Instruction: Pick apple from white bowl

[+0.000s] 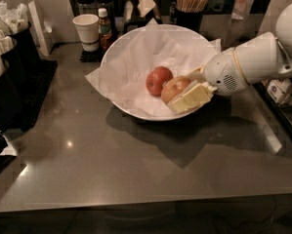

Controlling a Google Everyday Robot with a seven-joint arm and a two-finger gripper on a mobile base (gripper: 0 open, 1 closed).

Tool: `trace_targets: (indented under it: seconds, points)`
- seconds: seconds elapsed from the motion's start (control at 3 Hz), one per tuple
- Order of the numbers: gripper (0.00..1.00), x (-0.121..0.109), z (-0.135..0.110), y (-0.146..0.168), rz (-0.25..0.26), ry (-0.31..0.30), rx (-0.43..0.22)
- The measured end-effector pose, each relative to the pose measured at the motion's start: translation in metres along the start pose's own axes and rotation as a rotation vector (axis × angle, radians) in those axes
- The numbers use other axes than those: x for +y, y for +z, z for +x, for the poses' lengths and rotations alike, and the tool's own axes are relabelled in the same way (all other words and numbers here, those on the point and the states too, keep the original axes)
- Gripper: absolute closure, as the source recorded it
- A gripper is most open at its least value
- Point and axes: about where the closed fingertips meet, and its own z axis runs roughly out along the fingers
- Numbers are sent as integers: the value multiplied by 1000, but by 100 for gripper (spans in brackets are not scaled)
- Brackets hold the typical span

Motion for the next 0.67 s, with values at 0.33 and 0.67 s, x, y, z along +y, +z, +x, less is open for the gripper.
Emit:
trace_targets:
  seconds: [0.33, 0.67]
  points:
    - [100, 22, -28, -48, -59, -90, -143]
    - [100, 44, -38, -95, -70, -144, -237]
